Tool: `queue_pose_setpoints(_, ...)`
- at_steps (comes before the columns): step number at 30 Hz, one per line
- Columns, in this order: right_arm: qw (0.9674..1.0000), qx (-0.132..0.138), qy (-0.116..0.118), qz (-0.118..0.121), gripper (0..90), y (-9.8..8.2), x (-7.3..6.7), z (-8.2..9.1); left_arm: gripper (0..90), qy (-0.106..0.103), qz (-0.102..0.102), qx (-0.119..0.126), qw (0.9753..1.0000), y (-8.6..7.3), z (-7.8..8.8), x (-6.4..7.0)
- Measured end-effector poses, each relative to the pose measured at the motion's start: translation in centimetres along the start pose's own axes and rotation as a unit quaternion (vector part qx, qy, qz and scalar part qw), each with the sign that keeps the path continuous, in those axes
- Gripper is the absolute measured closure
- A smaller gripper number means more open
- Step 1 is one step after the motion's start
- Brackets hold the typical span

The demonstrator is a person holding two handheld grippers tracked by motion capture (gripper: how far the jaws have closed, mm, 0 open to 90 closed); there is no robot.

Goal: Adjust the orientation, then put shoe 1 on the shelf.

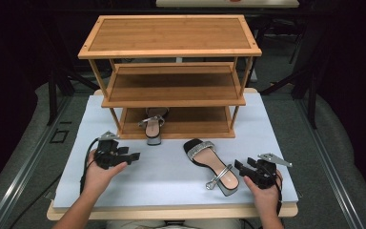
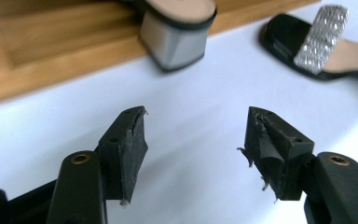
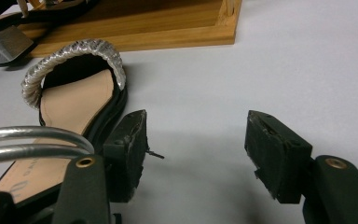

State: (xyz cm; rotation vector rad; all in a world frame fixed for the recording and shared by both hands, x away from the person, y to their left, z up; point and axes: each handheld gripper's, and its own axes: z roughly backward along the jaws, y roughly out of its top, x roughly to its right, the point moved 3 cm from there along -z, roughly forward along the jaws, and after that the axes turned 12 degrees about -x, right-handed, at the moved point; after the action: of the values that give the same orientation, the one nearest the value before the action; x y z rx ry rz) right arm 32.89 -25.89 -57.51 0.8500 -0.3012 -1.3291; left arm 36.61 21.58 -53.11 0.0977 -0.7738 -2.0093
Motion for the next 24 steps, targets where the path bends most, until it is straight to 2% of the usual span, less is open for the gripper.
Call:
queue_pose_setpoints(2, 1.0, 0.003, 0.001, -0.001, 38.4, 0.1, -0.2, 0.2, 40.2, 0.006, -0.001, -0.003, 1.0, -1.3, 0.4, -0.4)
queue_pose_setpoints(5, 0.9999, -0.007, -0.01, 0.009, 38.3, 0.4, -0.4, 0.7, 41.9, 0.018, 0.001, -0.011, 0.9998, -3.1, 0.6, -1.0)
queue_pose_setpoints(8, 0.9996, -0.018, -0.015, 0.018, 38.1, 0.9, -0.8, 1.2, 42.6, 0.024, -0.004, -0.02, 0.9995, -4.0, 0.7, -1.4)
queue_pose_setpoints(10, 0.9991, -0.026, -0.022, 0.026, 37.7, 1.3, -1.1, 1.5, 42.6, 0.035, -0.003, -0.018, 0.9992, -4.2, 0.8, -1.6)
queue_pose_setpoints(13, 0.998, -0.05, -0.017, 0.035, 36.4, 2.0, -1.5, 1.7, 42.2, 0.048, -0.008, -0.011, 0.9988, -4.0, 0.9, -1.5)
queue_pose_setpoints(14, 0.9971, -0.057, -0.035, 0.036, 35.7, 2.2, -1.7, 1.8, 41.9, 0.05, -0.014, -0.01, 0.9986, -4.0, 0.9, -1.5)
queue_pose_setpoints(15, 0.9964, -0.069, -0.013, 0.047, 35.5, 2.5, -1.8, 1.9, 41.6, 0.052, -0.022, -0.009, 0.9984, -4.0, 0.9, -1.3)
queue_pose_setpoints(16, 0.9949, -0.076, -0.043, 0.05, 35.0, 2.7, -1.9, 2.2, 41.6, 0.055, -0.034, -0.009, 0.9978, -3.9, 0.9, -1.2)
queue_pose_setpoints(18, 0.9945, -0.078, -0.035, 0.061, 34.6, 3.3, -2.2, 2.4, 41.4, 0.061, -0.051, -0.014, 0.9967, -3.8, 0.9, -0.8)
queue_pose_setpoints(20, 0.9924, -0.094, -0.028, 0.074, 34.6, 3.9, -2.5, 2.7, 41.2, 0.064, -0.06, -0.013, 0.9961, -3.7, 0.8, -0.5)
queue_pose_setpoints(21, 0.9912, -0.098, -0.042, 0.078, 34.7, 4.2, -2.7, 2.8, 40.5, 0.061, -0.064, -0.013, 0.996, -3.7, 0.9, -0.3)
queue_pose_setpoints(23, 0.9893, -0.111, -0.038, 0.087, 34.7, 4.7, -3.0, 2.9, 39.4, 0.059, -0.074, -0.01, 0.9955, -3.6, 1.0, -0.1)
queue_pose_setpoints(24, 0.9876, -0.124, -0.026, 0.092, 35.2, 4.8, -3.3, 3.0, 39.2, 0.06, -0.075, -0.01, 0.9953, -3.6, 1.1, 0.0)
